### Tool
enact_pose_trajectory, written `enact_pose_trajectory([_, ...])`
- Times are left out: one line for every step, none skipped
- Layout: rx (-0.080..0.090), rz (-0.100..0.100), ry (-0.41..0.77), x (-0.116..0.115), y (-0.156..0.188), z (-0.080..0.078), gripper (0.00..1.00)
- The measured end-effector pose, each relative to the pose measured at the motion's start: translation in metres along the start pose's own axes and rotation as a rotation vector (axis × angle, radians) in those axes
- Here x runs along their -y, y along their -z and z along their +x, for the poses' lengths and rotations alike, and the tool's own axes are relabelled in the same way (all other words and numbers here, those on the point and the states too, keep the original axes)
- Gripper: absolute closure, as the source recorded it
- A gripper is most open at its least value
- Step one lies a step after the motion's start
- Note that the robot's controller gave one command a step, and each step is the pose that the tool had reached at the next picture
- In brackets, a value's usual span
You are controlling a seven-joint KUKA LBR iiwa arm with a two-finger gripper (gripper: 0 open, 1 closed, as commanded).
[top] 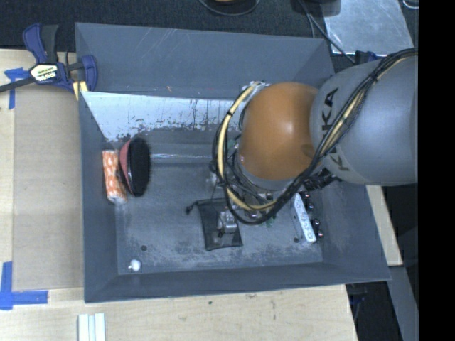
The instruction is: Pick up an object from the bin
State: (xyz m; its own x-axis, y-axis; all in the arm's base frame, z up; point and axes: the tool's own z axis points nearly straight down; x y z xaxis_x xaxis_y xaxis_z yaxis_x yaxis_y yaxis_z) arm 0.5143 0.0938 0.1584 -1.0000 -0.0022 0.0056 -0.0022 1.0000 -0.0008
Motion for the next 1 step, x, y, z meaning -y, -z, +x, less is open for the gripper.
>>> enact_pose_trajectory([0.008,-0.001,-0.002,0.0002,0.0043,-0.002,0.0])
